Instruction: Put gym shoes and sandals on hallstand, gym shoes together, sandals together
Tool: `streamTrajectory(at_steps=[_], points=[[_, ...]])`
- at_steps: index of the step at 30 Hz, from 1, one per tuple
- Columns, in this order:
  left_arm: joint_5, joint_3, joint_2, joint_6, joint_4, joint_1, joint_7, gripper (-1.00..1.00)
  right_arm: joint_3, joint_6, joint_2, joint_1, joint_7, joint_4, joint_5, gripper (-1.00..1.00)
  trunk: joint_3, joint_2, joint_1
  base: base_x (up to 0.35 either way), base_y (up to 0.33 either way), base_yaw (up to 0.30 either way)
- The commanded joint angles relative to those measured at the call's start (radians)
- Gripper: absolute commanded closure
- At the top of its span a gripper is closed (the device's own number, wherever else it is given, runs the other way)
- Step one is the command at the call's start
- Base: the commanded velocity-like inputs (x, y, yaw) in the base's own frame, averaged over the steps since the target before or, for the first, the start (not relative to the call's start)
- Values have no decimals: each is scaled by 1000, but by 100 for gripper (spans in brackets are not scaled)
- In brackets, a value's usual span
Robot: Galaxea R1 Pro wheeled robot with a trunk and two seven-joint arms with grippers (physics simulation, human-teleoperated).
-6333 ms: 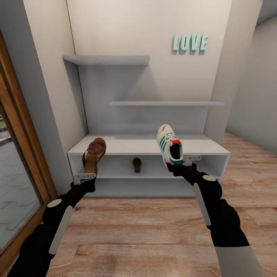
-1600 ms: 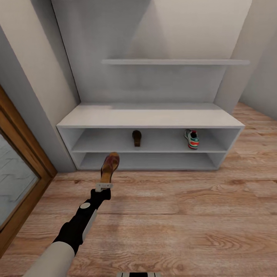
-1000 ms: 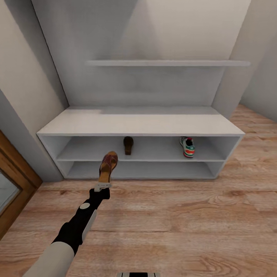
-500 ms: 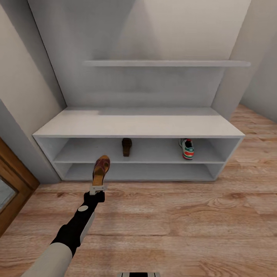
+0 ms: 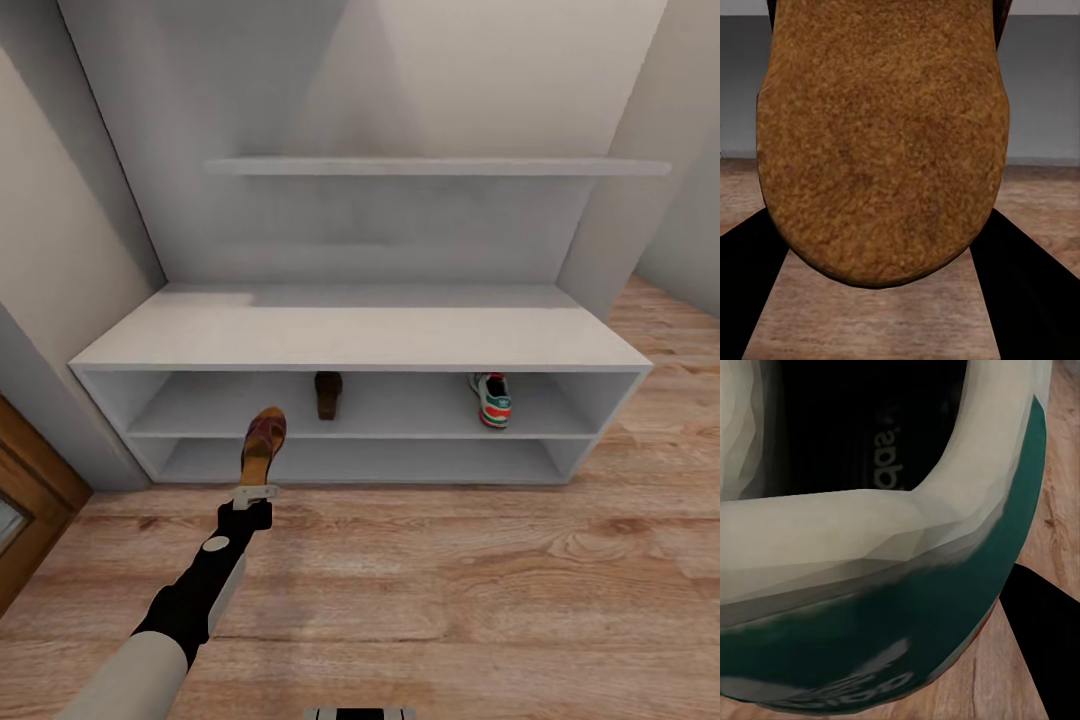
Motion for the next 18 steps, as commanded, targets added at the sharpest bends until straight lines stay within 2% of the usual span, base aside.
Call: streamTrajectory(at_steps=[1, 4, 18], points=[[2, -4, 1, 6, -2, 0, 7, 100, -1, 4, 0, -1, 9, -1, 11, 100, -1, 0, 0, 32, 0, 0], [2, -4, 2, 6, -2, 0, 7, 100, -1, 4, 0, -1, 9, -1, 13, 100, -1, 0, 0, 194, 0, 0], [2, -5, 0, 8, -2, 0, 7, 100, -1, 4, 0, -1, 9, -1, 13, 100, -1, 0, 0, 321, 0, 0]])
